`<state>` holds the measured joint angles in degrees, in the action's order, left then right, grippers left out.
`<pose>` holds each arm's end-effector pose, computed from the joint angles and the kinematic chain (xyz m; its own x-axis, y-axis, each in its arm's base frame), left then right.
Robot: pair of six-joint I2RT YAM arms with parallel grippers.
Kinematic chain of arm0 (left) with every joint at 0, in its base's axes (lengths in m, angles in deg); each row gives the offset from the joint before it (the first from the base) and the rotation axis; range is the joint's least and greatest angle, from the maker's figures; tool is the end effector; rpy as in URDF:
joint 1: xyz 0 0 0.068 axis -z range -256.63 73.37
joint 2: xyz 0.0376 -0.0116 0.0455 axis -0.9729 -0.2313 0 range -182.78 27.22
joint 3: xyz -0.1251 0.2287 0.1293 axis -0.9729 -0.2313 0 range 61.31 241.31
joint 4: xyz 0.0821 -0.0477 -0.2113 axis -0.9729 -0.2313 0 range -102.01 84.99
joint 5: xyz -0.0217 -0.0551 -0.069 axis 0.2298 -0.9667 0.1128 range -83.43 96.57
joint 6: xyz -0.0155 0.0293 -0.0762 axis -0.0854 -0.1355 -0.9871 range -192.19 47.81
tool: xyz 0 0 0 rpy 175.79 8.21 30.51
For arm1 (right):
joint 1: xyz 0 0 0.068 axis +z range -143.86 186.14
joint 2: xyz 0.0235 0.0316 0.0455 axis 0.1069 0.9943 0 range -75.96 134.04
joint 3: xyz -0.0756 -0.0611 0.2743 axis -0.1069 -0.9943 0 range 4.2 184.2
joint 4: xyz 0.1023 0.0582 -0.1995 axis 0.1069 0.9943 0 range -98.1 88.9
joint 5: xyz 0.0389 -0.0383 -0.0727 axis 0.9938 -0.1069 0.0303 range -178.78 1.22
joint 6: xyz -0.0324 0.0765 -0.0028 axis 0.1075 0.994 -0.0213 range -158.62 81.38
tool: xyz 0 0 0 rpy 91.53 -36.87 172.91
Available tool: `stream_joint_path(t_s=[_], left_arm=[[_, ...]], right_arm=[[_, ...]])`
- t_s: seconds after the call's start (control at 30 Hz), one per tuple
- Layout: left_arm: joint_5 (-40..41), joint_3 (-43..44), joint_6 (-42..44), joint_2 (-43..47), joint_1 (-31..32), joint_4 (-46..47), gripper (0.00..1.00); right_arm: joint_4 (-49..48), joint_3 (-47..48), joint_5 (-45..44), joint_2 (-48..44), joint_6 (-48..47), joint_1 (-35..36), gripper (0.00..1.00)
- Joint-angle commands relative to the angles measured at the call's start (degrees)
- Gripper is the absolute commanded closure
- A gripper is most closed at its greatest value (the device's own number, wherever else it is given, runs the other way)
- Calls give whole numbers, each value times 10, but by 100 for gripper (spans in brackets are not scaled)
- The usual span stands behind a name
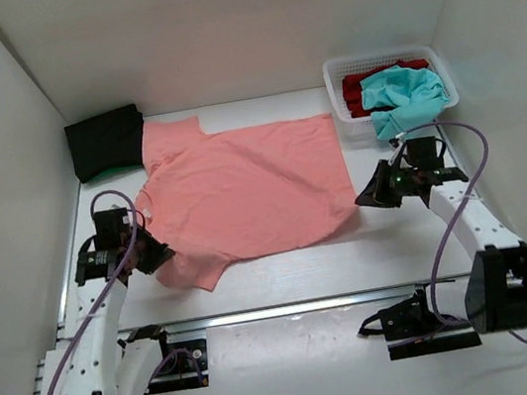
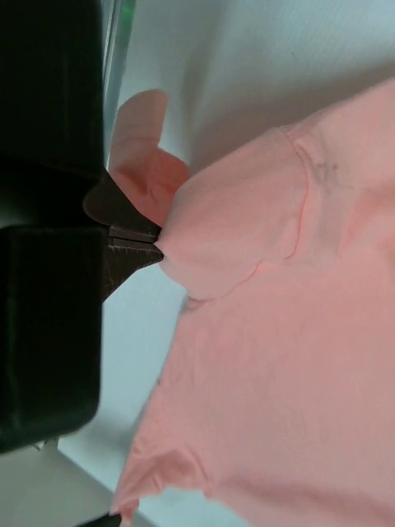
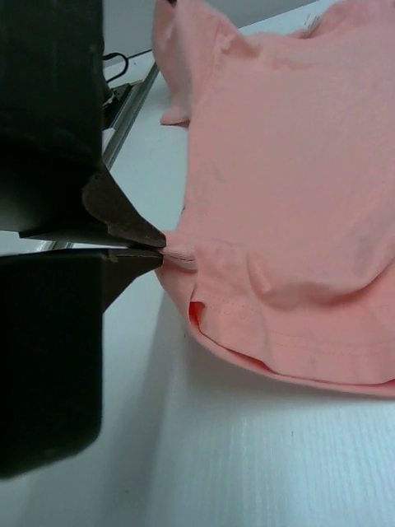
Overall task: Fold and stack the t-shirts
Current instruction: Flatten out the tshirt, then fold the flattened tshirt in 1/3 of the way
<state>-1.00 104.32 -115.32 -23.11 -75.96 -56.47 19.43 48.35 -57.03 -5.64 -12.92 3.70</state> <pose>0.1338 -0.0110 0.2386 -0.6786 -0.6699 -0.3013 -0.5264 0.7296 -0.4365 0.2241 0.0287 0.2303 -0.8449 0.4050 -0.3495 0.1014 0.7627 0.6388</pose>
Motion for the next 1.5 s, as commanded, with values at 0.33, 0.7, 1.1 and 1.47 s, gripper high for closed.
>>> stream_joint_path(t_s=[0.33,0.7,1.1,1.47], left_arm=[[-31,94,-17,19,3,-84,100],[5,91,6,50,-1,-250,100],[30,100,-49,-28,-27,-111,100],[31,146,-31,-190,-63,-9,100]], right_arm=[[72,53,-20,-70,-27,6,100],[205,-14,-67,-129,-35,6,100],[194,-20,-106,-13,-54,-8,100],[147,103,-94,129,-53,-32,100]])
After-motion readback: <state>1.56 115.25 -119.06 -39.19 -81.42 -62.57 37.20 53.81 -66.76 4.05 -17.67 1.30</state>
